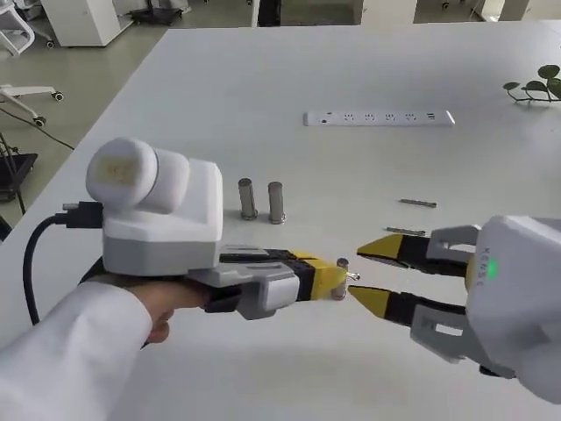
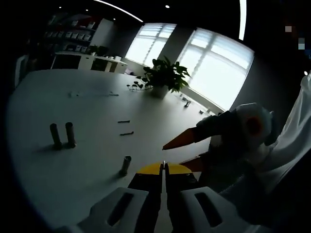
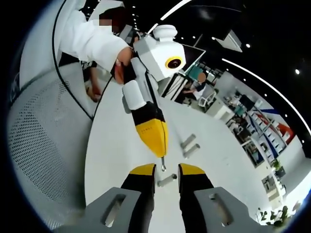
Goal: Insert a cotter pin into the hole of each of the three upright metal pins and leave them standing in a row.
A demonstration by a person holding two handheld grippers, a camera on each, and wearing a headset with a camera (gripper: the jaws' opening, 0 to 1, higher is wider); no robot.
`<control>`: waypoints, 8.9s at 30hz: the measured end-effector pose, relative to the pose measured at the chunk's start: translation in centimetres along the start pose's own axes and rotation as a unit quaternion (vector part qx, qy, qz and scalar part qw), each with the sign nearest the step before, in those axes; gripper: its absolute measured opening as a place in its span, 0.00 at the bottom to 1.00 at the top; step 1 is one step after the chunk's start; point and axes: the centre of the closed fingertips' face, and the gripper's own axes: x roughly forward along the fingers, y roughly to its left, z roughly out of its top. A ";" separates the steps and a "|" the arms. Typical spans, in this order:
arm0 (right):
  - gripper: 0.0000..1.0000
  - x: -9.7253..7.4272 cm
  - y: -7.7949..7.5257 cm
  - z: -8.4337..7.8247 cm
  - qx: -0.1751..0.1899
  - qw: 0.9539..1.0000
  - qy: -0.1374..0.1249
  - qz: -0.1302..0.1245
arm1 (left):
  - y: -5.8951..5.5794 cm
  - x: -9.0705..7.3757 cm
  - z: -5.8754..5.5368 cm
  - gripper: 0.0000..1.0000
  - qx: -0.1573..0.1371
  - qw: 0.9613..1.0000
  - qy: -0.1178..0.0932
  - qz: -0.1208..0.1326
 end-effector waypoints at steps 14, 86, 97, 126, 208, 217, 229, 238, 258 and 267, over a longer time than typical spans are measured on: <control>0.15 -0.1 1.0 -0.4 0.185 0.980 -0.047 0.063 | -0.9 -1.1 0.2 0.00 0.224 0.973 0.024 -0.044; 0.00 1.8 -1.0 -6.4 0.164 0.980 -0.004 0.112 | 5.3 3.9 -2.5 0.39 0.246 0.966 0.076 0.028; 0.00 3.1 -1.6 -7.9 0.160 0.979 0.019 0.125 | 7.5 6.6 -3.6 0.35 0.217 0.971 0.091 0.043; 0.00 4.7 -1.3 -8.3 0.161 0.977 0.023 0.140 | 8.6 8.8 -5.0 0.08 0.185 0.976 0.109 0.043; 0.08 5.5 -1.0 -7.1 0.156 0.974 -0.001 0.164 | 7.4 6.6 -5.8 0.51 0.162 0.983 0.083 0.036; 0.15 5.7 -0.7 -7.0 0.172 0.972 -0.003 0.160 | 6.2 3.3 -5.2 0.75 0.127 0.991 0.034 0.022; 0.17 6.6 -0.5 -6.3 0.174 0.971 0.005 0.165 | 5.2 0.0 -6.4 0.99 0.113 0.992 0.037 0.031; 0.12 7.9 -0.1 -6.0 0.168 0.970 0.011 0.173 | 5.4 -1.1 -6.8 0.99 0.113 0.991 0.044 0.053; 0.04 8.5 -0.7 -4.4 0.159 0.967 -0.008 0.200 | 6.0 -2.3 -5.7 0.99 0.096 0.992 0.015 0.085; 0.04 10.5 -1.2 -3.3 0.096 0.968 -0.015 0.230 | 6.7 -2.4 -6.0 0.99 0.092 0.990 0.028 0.101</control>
